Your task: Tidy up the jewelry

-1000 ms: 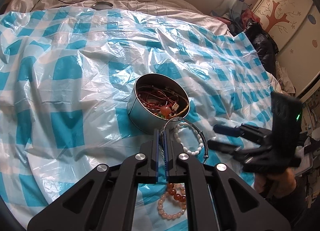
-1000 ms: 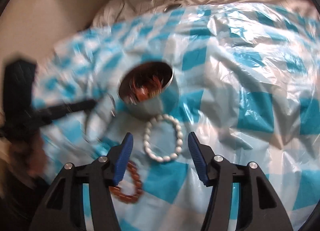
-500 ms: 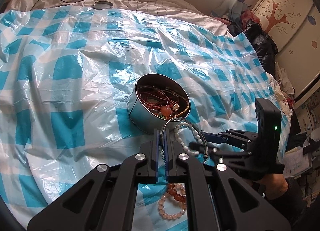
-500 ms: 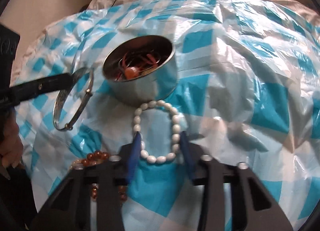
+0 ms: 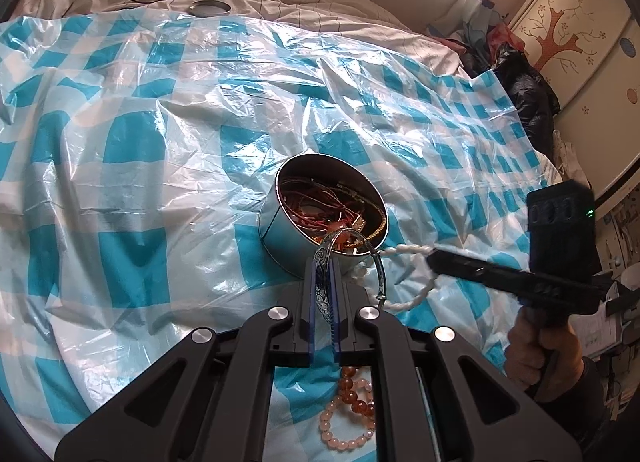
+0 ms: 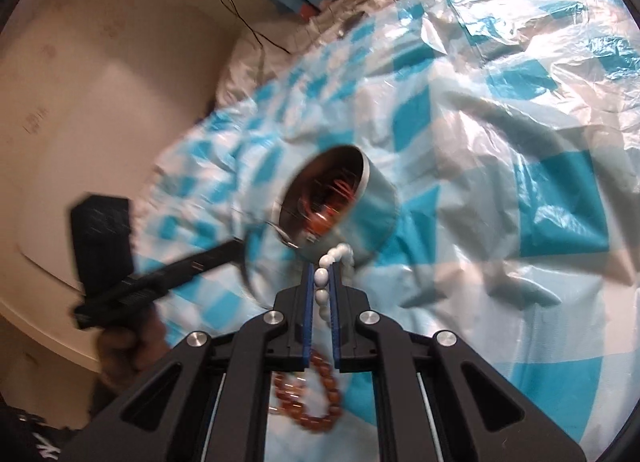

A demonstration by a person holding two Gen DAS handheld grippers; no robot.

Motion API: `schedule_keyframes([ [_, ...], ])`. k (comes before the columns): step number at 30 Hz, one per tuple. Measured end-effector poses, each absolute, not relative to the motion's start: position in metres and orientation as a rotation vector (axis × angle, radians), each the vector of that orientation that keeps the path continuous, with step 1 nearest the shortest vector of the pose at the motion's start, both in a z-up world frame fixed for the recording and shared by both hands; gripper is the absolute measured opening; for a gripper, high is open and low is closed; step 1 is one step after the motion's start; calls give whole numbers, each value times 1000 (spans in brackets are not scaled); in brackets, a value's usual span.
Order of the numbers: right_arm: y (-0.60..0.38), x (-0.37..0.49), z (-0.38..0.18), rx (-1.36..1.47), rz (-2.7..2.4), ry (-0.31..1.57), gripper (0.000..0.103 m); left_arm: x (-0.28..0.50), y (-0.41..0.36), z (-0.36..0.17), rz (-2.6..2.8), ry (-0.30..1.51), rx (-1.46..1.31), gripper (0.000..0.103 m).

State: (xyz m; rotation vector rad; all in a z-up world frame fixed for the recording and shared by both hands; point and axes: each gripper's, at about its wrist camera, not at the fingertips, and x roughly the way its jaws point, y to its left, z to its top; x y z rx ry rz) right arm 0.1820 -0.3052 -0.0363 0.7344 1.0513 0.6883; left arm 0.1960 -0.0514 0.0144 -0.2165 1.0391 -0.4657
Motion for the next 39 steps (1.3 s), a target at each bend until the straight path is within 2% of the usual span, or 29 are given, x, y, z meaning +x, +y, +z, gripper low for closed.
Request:
schedule_keyframes([
  [9,-310,194,5,784,749,897,8,210,-50,20,-460,998,-266,4],
  [15,-311,202,1,798,748,906,8,211,-60,5,-418,1073,-20,6],
  [16,-311,203,-1,803,750,907,8,210,-64,1,-417,1077,28,8],
  [17,-311,203,-2,806,753,907,8,211,-68,-5,-414,1086,59,16],
  [18,-310,204,-2,808,756,907,8,212,-69,-11,-400,1088,75,30],
  [20,-309,205,-4,812,763,906,8,213,-75,-22,-356,1092,142,40],
  [23,-306,204,-5,816,773,908,8,213,-80,-27,-355,1079,163,52],
  [25,-305,204,-4,819,778,905,8,214,-80,-28,-351,1068,152,51],
  [26,-305,205,-4,818,779,905,8,215,-79,-29,-356,1068,132,50],
  [27,-305,205,-4,817,780,906,8,217,-78,-30,-371,1076,92,28],
  [28,-304,205,-4,819,781,906,8,219,-76,-32,-376,1091,69,13],
  [29,-304,205,-4,822,781,906,8,219,-77,-31,-366,1088,76,5],
  [39,-304,211,7,849,803,851,8,210,-67,9,-483,1038,-39,2],
])
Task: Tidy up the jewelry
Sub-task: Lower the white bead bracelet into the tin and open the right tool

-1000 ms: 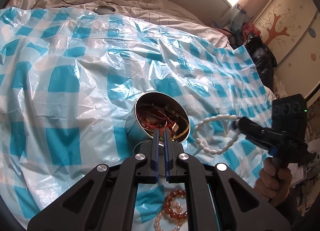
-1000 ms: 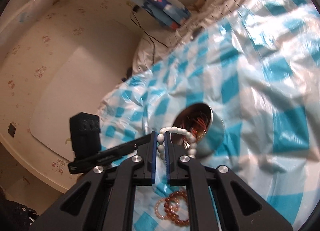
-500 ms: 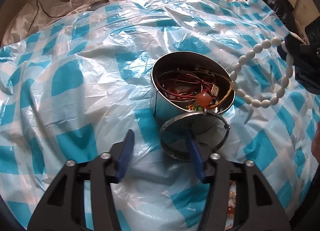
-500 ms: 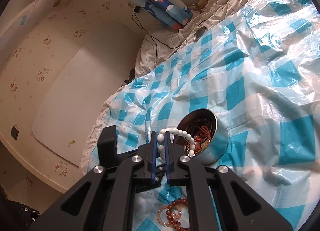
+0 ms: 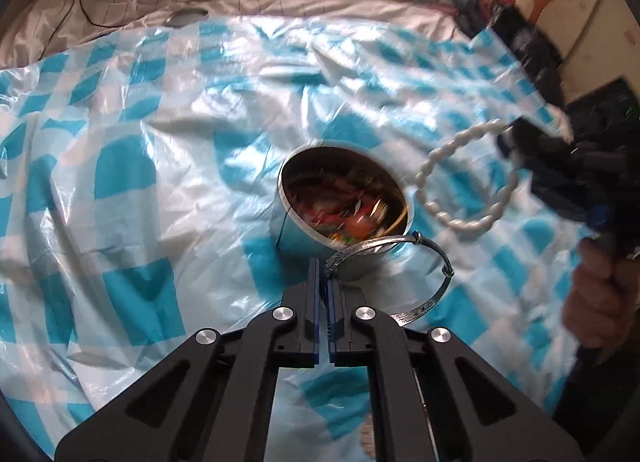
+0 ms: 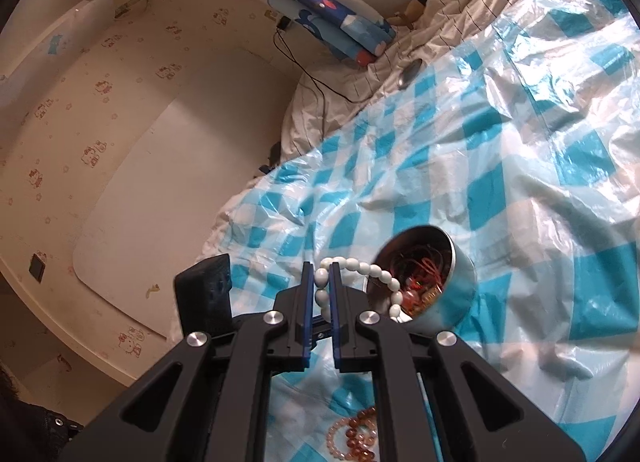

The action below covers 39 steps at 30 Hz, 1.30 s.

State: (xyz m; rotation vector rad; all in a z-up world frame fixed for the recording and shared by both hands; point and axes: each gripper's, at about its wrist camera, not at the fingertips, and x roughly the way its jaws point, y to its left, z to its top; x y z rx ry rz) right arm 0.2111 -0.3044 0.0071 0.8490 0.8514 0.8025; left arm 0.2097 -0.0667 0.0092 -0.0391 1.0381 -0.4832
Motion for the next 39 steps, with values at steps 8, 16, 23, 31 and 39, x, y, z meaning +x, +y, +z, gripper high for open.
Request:
schedule_keyframes([
  [8,-303,217,22,835,807,779,8,244,-72,4,-427,1060,-101,3],
  [16,-283,230,12,786,798,809,8,280,-73,-7,-432,1114,-212,8],
  [23,-268,236,-4,733,754,844,8,275,-59,-6,-446,1153,-271,14],
  [31,-258,241,-23,672,661,961,37,242,-29,14,-347,1086,-239,51],
  [39,-268,234,-20,647,571,966,44,186,-10,-11,-323,1118,-256,60],
])
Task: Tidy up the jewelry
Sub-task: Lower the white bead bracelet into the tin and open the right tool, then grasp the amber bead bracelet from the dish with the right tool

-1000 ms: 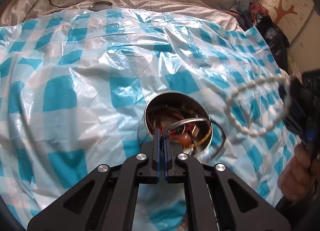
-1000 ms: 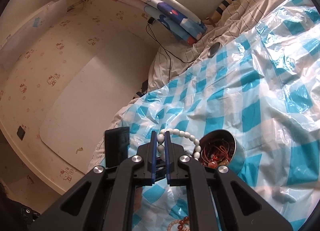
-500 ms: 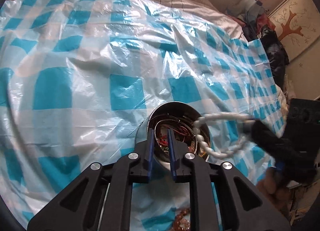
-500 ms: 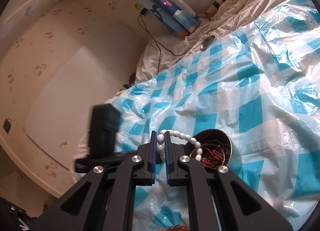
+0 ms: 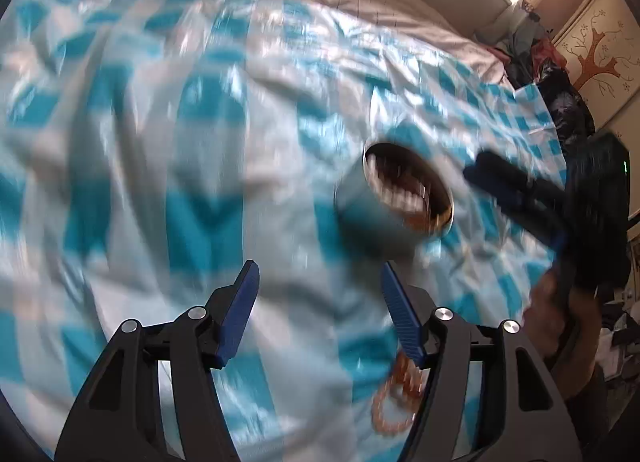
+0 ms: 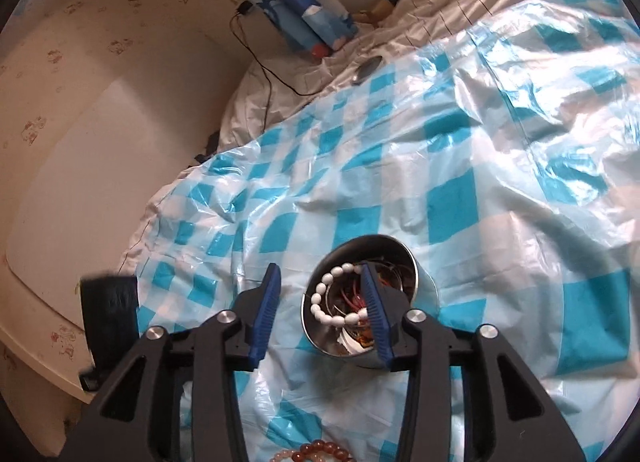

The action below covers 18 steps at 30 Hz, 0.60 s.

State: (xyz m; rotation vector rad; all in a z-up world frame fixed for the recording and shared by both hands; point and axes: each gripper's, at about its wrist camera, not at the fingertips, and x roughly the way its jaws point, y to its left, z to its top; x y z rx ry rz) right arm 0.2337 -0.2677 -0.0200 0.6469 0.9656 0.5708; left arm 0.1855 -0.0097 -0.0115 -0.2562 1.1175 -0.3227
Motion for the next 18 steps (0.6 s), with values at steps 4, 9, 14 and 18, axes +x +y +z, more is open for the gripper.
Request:
schedule_keyframes([
  [4,-253,224,-11,406,469,961,54,169,-25,-26,-340,1153,-146,60],
  [9,-199,218,-10,71,418,936,67,160,-30,-22,-374,1140,-146,60],
  [14,-190,217,-28,-72,302,962,70,153,-33,-20,-377,1131,-70,60],
  [18,-226,210,-4,143,368,908,70,150,-30,-18,-387,1131,-56,61],
])
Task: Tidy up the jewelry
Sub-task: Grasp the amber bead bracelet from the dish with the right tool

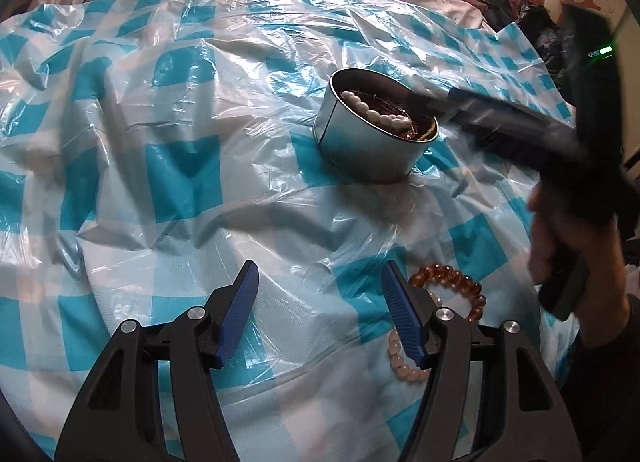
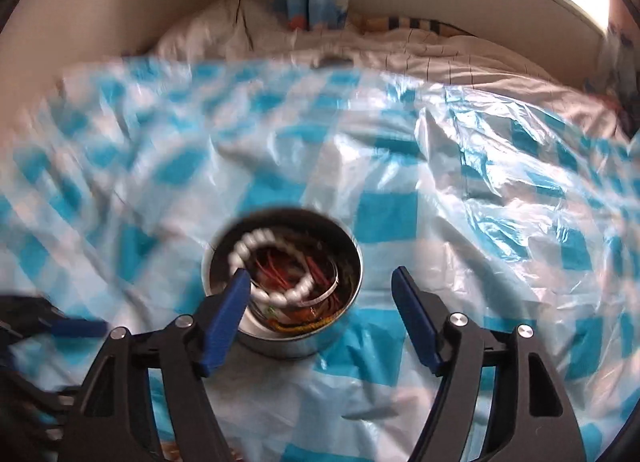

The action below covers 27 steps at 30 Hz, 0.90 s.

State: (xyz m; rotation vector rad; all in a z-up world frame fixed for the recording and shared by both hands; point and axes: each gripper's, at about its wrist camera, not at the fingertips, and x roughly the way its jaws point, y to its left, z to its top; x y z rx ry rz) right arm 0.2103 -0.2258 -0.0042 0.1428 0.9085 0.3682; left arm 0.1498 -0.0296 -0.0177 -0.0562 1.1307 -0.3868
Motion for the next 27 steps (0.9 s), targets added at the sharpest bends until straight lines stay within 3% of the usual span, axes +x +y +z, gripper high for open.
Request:
schedule_keyframes([
  [7,-257,182,-1,302,537,1040,71,140,-30,-17,-408,1127,-17,61],
  [11,-243,152,-16,181,641,1137,47,131,-30,-13,-457,1120,-12,60],
  [14,-234,134,-23,130,672,1168,38,113,-49,-13,-533,1102,80,61],
  [25,-199,103,-50,-169,617,1181,35,90,-80,-32,-615,1118,199,61],
  [26,-199,102,-50,-183,609,1176,31,90,-79,-31,-619,1121,184,60],
  [27,-197,100,-49,-230,588,1161,17,91,-77,-32,-626,1124,172,60],
])
